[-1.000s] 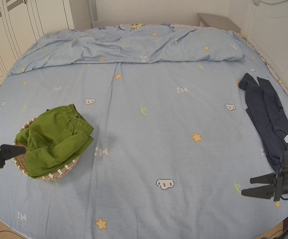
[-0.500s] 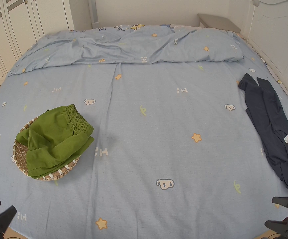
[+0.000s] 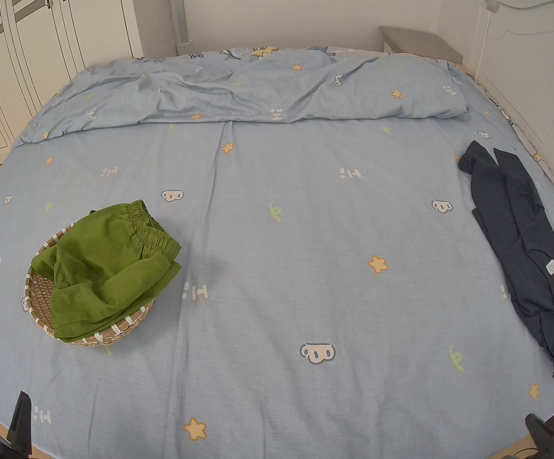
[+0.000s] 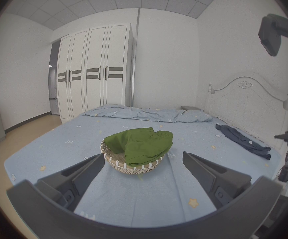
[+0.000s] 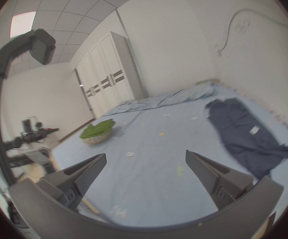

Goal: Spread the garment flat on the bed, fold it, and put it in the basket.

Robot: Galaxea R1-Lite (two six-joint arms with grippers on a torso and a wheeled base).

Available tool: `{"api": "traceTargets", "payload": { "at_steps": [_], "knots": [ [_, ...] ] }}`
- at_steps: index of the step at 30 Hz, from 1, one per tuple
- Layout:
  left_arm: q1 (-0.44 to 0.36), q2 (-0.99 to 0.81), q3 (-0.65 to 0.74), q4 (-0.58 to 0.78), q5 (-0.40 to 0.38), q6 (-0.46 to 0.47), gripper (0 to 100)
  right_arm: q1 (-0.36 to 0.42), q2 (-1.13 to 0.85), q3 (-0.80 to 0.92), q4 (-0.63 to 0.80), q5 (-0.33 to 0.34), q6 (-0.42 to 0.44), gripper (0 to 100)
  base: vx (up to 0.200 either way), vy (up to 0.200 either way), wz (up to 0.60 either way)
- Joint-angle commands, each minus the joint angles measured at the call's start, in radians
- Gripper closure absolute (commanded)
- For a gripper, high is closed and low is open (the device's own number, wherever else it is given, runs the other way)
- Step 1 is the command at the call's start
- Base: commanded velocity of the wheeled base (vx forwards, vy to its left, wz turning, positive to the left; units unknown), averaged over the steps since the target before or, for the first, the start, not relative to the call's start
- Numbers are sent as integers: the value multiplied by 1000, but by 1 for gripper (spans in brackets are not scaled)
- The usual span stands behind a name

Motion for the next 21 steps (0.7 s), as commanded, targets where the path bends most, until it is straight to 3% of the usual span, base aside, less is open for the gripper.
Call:
{"api": "traceTargets", "payload": {
  "at_steps": [1, 5, 21],
  "knots": [
    [5, -31, 98, 15, 35, 68, 0, -40, -92, 83, -88, -435, -155, 0, 0, 0, 0],
    [5, -29, 100, 13, 32, 68, 0, -39, -92, 83, -61, -441, -109, 0, 0, 0, 0],
    [7, -31, 100, 13, 32, 70, 0, -39, -97, 83, -62, -436, -95, 0, 0, 0, 0]
  ]
}}
